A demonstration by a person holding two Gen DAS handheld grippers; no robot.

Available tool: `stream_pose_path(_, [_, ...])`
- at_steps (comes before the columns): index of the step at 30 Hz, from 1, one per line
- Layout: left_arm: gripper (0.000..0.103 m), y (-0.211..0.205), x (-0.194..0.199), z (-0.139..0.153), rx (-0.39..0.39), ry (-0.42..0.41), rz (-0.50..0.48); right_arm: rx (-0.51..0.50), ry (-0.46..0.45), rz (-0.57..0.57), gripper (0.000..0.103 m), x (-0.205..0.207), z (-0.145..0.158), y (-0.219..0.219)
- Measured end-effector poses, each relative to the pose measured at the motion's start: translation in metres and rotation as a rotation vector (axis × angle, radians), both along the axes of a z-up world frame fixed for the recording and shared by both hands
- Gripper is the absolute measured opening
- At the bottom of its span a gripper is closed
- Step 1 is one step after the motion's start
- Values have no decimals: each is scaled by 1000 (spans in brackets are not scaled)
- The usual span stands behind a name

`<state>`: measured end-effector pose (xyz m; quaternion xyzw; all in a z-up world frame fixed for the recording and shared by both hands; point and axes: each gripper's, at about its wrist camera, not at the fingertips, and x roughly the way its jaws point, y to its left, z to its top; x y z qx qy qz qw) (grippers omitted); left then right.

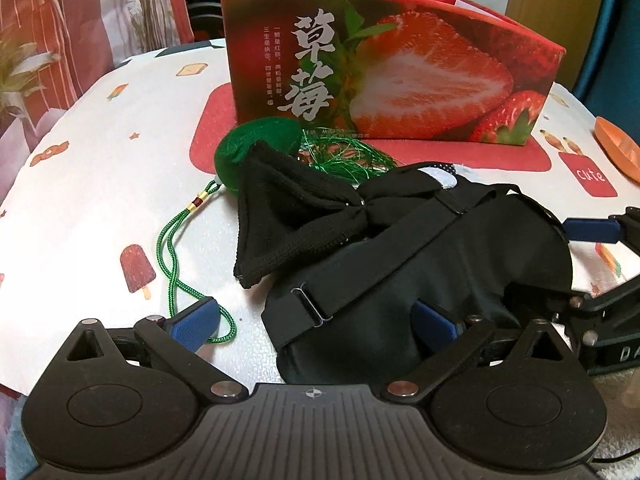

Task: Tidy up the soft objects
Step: 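Move both tools back to the black eye mask on the table, then close the right tool on the black eye mask strap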

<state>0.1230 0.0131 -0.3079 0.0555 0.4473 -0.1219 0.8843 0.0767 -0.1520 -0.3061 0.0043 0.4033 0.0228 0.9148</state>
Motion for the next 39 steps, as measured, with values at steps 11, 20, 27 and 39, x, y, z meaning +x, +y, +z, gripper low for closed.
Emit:
stream_pose_path(11, [103,-1,14,-1,1,-18,12,-81,-6,2,102,5,-11,10])
stream_pose_path(20, [102,-7,32,-1,-11,-49,5,-74,-46,-62,102,15,-15,-2])
stream_pose_path(27, [88,19,19,9,-162,-3,29,-32,-60,-65,102,8,-14,-8])
stream_pose_path(39, [55,44,1,16,-345,56,64,-33,-55,-68,102,6,-14,-7])
